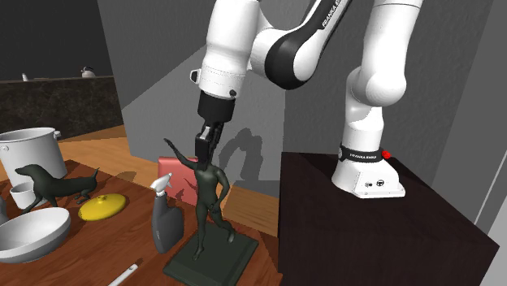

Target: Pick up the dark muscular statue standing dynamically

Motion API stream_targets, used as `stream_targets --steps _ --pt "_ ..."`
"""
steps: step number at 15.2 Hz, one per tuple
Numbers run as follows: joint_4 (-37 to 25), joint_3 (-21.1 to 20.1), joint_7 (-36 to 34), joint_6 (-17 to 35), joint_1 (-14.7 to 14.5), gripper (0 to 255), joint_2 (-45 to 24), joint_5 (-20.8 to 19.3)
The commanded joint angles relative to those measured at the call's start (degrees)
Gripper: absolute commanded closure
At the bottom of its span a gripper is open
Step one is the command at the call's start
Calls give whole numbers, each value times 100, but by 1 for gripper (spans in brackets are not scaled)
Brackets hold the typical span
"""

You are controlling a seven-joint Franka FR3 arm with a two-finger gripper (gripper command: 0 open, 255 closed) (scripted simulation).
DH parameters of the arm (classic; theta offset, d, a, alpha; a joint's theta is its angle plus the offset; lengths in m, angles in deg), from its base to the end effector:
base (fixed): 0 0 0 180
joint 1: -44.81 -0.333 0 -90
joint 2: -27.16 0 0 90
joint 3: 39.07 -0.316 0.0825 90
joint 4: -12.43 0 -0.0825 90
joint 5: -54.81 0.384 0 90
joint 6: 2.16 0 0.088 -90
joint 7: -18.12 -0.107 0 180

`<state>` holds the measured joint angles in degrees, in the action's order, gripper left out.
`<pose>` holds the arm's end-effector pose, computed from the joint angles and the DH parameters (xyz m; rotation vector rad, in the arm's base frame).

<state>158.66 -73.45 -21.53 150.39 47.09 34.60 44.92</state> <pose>0.3938 0.2503 0.3284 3.1000 0.0265 0.4215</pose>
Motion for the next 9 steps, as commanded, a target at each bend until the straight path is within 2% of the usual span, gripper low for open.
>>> stream_targets --steps 1,7,9 --pt "-59 44 165 -167 -68 255 144 209" --pt "-221 200 540 -662 -240 255 540 648" --pt "-226 206 548 -675 -245 255 549 657"
